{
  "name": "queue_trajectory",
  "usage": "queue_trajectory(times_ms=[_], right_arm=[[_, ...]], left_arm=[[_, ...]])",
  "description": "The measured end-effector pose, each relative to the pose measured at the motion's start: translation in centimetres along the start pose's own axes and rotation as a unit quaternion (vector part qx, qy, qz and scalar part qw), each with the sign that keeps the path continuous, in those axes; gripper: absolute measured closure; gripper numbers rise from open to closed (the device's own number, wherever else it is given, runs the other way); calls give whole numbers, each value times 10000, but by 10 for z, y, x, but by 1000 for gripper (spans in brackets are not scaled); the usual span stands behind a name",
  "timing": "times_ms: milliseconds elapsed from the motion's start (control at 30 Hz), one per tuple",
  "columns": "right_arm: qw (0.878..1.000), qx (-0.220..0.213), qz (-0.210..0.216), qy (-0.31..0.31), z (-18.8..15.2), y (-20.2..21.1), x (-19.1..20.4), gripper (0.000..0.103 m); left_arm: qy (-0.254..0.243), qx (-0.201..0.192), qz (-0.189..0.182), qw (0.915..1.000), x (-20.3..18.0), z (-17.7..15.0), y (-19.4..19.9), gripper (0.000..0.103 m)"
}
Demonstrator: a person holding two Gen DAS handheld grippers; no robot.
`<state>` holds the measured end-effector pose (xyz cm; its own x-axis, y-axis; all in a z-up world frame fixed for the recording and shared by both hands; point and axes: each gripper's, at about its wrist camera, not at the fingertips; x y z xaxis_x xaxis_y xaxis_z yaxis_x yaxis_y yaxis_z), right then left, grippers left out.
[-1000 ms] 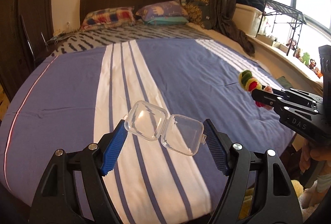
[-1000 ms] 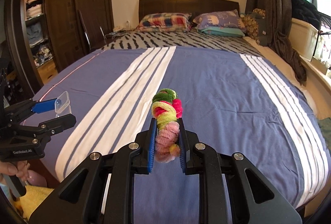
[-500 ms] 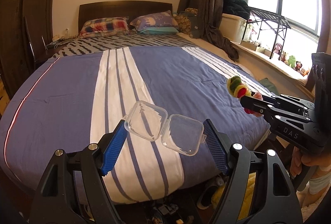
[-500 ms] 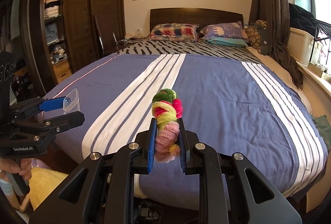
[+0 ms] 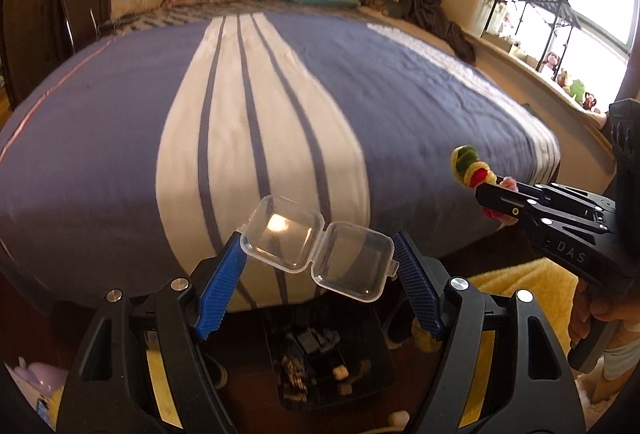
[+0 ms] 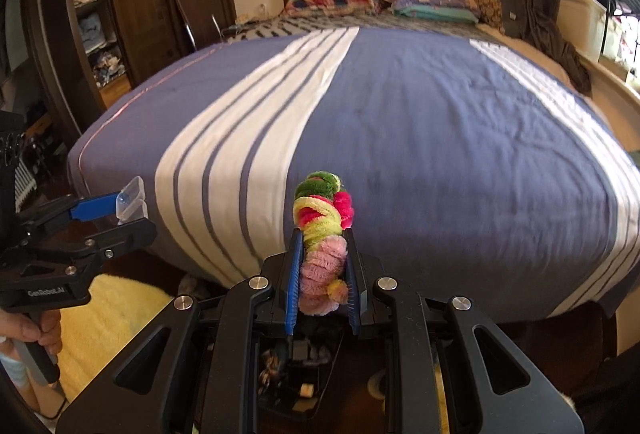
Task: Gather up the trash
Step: 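Lower both held items into the black bin and open both tools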
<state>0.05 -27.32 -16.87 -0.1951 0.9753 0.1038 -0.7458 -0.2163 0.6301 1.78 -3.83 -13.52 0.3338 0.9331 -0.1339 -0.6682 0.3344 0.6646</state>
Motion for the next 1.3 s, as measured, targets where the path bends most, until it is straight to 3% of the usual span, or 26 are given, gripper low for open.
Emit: queue_trajectory(times_ms=[167,467,700,967,1300], right_arm=[[9995,253,178,-4,-32,-17,8,83],[9914,1243,294,-273,-94,-74,5,83],[9814,1834,383,-416,-125,-109,5,83],[9695,2356,502,-457,-141,-141,11,83],[9649,2467,610,-671,-133,-164,10,80]], left_arm=[[120,379,-122,9991,7,-39,-26,32],[207,1107,-65,9936,20,-99,-77,32],[262,1805,-144,9831,25,-137,-116,32],[260,2529,-184,9670,21,-162,-155,32],[245,2776,-382,9596,17,-165,-172,31]])
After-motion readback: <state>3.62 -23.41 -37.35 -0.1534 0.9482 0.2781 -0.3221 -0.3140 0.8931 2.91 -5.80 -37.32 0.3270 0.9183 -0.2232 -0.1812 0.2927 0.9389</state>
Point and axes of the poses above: each gripper's, at about its wrist camera, not at the fingertips, and y roughly against the way its jaws point, x to its left, z to its top, and after that the axes turned 3 degrees about -x, right-handed
